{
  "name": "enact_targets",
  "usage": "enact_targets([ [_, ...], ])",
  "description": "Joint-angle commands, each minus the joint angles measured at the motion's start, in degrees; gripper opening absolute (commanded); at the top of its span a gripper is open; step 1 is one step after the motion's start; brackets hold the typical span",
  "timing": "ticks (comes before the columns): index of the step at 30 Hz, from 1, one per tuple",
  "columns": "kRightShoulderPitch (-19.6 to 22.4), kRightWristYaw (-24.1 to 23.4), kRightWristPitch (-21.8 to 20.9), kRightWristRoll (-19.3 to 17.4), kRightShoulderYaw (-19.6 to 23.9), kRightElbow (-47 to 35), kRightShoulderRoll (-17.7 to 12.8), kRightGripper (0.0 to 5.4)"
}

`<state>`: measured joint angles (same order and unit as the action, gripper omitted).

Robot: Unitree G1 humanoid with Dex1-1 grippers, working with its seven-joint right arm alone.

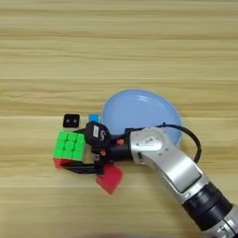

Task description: Move the objects on the table

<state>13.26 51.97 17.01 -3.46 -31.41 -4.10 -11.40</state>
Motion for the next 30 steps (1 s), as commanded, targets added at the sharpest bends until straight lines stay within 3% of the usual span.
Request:
enact_targets([
  [1,4.41,-1.89,-2.55,0.86,-0.25,-0.04,2.65,3.34],
  [14,4.92,-2.57,-6.09,4.3,-2.28,7.22,5.19,3.34],
  [22,4.92,-2.22,-8.08,5.46,-2.76,9.97,5.22,3.34],
  [30,4.78,-1.32,-7.48,4.56,-1.48,5.73,4.55,4.53],
])
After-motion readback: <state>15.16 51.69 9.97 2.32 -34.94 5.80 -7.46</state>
